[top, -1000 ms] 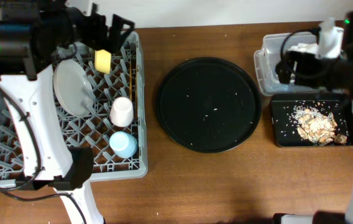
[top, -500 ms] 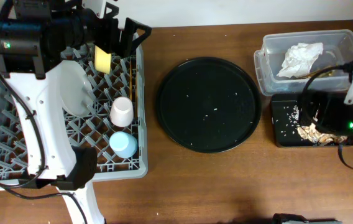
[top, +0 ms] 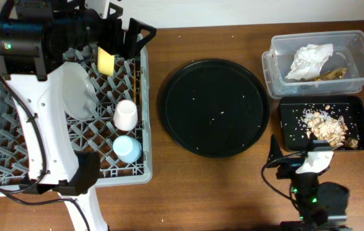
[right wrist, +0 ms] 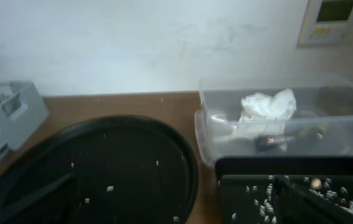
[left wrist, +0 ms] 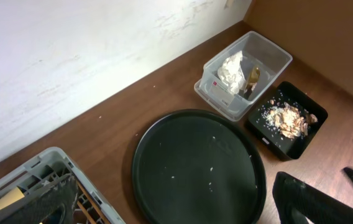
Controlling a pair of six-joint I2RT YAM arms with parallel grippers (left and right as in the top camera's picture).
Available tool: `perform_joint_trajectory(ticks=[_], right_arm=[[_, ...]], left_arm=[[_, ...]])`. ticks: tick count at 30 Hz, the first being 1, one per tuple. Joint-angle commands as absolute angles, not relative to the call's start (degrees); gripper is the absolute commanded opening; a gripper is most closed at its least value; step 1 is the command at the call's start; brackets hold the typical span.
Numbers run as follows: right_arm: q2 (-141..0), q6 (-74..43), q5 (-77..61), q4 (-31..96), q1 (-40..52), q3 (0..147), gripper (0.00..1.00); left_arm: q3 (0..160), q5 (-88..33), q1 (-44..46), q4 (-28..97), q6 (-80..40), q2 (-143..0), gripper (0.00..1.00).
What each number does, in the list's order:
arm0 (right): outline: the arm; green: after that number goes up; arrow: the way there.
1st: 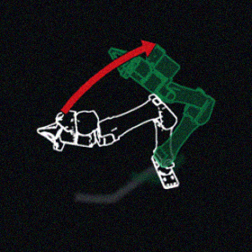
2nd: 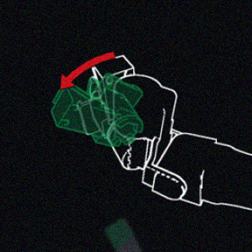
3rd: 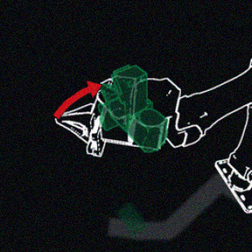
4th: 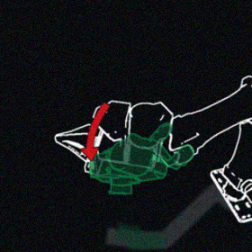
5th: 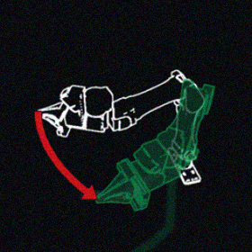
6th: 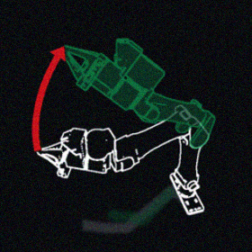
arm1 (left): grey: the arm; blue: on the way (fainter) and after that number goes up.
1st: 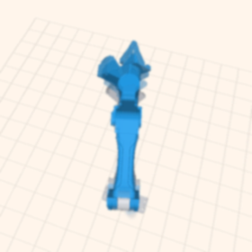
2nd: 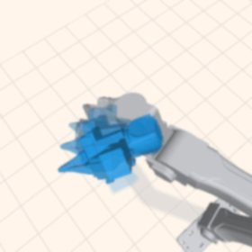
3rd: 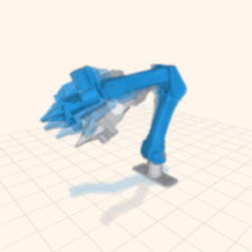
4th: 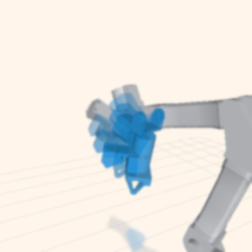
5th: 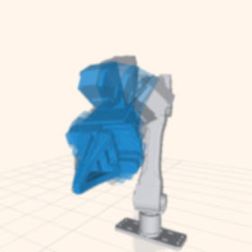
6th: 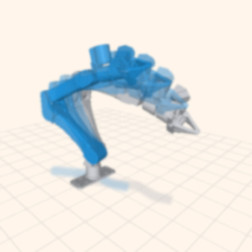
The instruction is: Sort waste into correct bins and load items into the dishwasher rack
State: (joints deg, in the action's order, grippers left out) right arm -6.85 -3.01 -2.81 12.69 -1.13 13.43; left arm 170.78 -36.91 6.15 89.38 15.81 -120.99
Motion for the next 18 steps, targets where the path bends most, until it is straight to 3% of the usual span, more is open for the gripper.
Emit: perform_joint_trajectory(ticks=[1,18], right_arm=[[-0.1,-3.0,-2.3,5.9,0.8,3.7,0.98],[-0.4,-3.4,-2.3,4.3,1.5,0.3,0.98]], left_arm=[[170.7,-37.7,6.0,89.2,15.7,-121.3,0.99],[170.7,-37.7,6.0,89.2,15.7,-121.3,0.99]])
